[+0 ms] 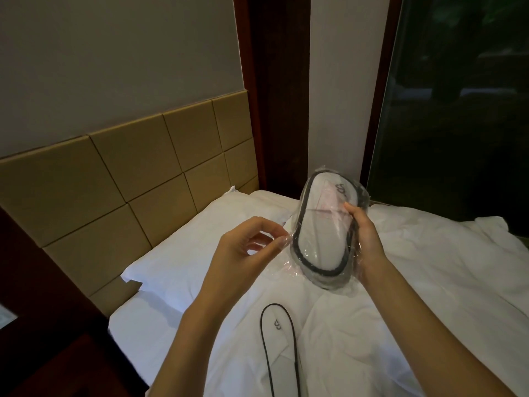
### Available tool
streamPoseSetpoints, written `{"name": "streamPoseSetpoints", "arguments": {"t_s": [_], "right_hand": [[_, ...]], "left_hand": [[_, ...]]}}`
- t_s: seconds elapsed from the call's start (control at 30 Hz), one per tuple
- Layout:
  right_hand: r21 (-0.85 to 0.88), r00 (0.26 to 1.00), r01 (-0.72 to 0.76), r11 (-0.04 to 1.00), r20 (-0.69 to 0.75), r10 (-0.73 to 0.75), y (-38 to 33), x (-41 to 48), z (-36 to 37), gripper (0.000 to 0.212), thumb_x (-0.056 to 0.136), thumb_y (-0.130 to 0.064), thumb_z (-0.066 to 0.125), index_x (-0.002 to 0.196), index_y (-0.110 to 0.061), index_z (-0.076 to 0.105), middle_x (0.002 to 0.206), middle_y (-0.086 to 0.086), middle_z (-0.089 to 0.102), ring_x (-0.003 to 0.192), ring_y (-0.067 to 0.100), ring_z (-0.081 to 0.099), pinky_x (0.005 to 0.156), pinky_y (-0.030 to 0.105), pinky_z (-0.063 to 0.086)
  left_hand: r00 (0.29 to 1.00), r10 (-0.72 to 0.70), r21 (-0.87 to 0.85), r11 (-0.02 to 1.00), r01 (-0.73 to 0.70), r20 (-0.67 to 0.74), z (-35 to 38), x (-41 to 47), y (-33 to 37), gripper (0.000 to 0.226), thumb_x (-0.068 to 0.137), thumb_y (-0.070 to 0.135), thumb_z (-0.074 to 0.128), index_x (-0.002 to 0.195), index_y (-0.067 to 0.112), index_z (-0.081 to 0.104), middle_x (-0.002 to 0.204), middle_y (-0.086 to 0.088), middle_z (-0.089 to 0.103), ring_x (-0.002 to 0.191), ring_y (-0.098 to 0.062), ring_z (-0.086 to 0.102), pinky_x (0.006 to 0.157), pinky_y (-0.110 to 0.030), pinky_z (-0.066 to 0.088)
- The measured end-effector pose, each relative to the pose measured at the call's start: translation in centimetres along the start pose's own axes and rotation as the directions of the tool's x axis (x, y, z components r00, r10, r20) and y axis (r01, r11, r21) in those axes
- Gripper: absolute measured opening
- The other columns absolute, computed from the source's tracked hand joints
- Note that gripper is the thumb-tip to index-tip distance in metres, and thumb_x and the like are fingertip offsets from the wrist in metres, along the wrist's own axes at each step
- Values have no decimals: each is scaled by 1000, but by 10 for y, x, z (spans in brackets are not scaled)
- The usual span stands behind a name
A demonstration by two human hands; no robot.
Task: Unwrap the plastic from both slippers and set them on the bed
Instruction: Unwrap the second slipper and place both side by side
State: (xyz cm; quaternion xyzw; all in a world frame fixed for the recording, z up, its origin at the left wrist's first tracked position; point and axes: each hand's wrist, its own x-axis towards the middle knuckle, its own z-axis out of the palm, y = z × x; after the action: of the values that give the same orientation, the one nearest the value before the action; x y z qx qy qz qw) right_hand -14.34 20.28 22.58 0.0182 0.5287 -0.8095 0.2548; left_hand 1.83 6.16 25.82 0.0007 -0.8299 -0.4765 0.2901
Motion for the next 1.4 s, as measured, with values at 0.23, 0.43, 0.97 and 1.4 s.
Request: {"name": "streamPoseSetpoints", "arguments": {"t_s": [0.23, 0.43, 0.97, 1.4], "right_hand": [[17, 1000, -11, 1000, -13, 11, 0, 1, 1, 35, 89, -51, 52, 116, -29, 54, 99, 0, 65, 88, 22, 61, 58, 29, 49], [-4, 1000, -16, 1000, -21, 16, -1, 1, 1, 44, 92, -53, 48, 129, -29, 50, 99, -2, 63, 87, 20, 60, 59, 29, 47], [-32, 997, -79, 996, -9, 79, 7, 12, 17, 22, 94, -49, 45, 92, -31, 56, 90, 0, 59, 80, 19, 55, 55, 27, 44], [75, 987, -159, 984, 31, 157, 11, 18, 11, 44, 94, -48, 46, 131, -25, 50, 100, 4, 57, 84, 24, 55, 50, 30, 50]], "left_hand": [[998, -39, 66, 997, 42, -46, 2, -2, -1, 4, 83, 33, 61, 88, 33, 62, 81, 16, 68, 76, -5, 67, 75, -16, 54], [996, -84, 73, 994, 87, -38, 0, -4, -5, 4, 89, 24, 61, 89, 27, 65, 85, 17, 68, 76, -7, 68, 75, -20, 54], [979, -157, -203, 962, 181, 130, -9, -8, -8, 8, 87, 14, 63, 87, 9, 70, 78, -5, 70, 71, -18, 67, 76, -26, 54], [947, -279, -433, 843, 320, 158, -15, -8, -13, 16, 84, 27, 56, 83, 22, 72, 113, 0, 70, 109, -20, 64, 90, -37, 53]]}}
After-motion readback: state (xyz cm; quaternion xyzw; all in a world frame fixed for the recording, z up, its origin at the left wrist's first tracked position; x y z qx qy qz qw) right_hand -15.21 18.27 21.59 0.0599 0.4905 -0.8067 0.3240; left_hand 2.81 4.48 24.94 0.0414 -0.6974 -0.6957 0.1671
